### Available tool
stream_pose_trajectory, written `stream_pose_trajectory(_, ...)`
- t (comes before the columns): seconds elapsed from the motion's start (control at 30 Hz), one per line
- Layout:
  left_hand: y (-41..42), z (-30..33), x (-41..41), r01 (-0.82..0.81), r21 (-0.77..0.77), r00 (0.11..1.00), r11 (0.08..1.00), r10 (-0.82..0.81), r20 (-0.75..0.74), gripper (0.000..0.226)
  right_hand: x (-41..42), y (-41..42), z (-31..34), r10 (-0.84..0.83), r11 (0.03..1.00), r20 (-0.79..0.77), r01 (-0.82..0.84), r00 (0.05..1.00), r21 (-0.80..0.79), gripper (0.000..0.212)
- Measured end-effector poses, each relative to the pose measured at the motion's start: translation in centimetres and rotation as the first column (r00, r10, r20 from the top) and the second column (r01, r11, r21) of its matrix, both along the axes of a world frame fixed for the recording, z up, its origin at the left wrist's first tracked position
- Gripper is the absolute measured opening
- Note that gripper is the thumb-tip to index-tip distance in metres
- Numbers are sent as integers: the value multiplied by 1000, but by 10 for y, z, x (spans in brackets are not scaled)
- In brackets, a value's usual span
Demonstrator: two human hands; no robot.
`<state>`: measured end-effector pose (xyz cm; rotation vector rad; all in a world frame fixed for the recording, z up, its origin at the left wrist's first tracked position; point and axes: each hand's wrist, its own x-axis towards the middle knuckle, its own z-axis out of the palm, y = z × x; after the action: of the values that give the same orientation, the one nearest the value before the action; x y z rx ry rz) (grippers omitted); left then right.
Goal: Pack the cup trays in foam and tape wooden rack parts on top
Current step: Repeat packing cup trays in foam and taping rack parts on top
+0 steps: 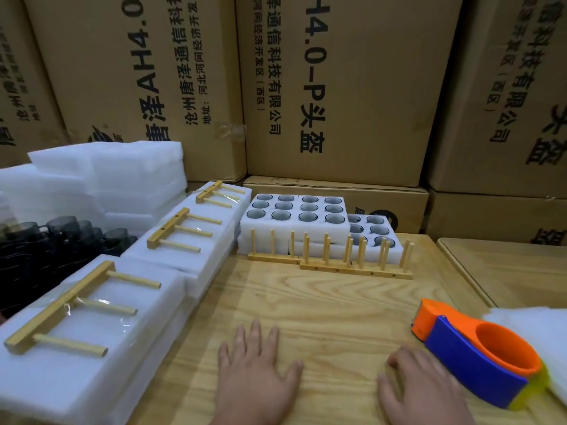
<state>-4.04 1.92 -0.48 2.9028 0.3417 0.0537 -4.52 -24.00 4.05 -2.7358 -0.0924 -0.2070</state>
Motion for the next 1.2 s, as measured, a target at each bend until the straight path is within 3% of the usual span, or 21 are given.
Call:
stream_pose_trajectory(0.23,-3,9,-1,-16,-26,999,1000,17,50,86,-4,-1,-7,81,990,-44,-86,996,-111,42)
stream_pose_trajectory(0.43,-2,4,1,-15,-34,996,999,18,86,87,33,0,6,280,941,-89,-292,956,-169,36)
stream_pose_trajectory(0.67,-6,12,-2,-22,-59,996,998,27,86,88,134,40,61,309,944,80,-295,948,-148,28)
stream_pose_trajectory(0.83,-6,14,-2,-31,-56,998,998,34,62,97,211,72,88,262,955,74,-248,962,-164,47)
stream_pose_trajectory(0.93,-11,21,-4,-12,2,999,1000,12,47,81,244,85,96,239,946,76,-214,968,-243,59)
stream_pose_trajectory(1.0,-9,22,-3,3,-51,996,999,2,86,72,261,92,98,225,941,60,-201,973,-272,63)
stream_pose_trajectory(1.2,-9,16,1,-11,-64,999,998,14,41,71,294,108,99,184,860,-44,-182,982,-477,80)
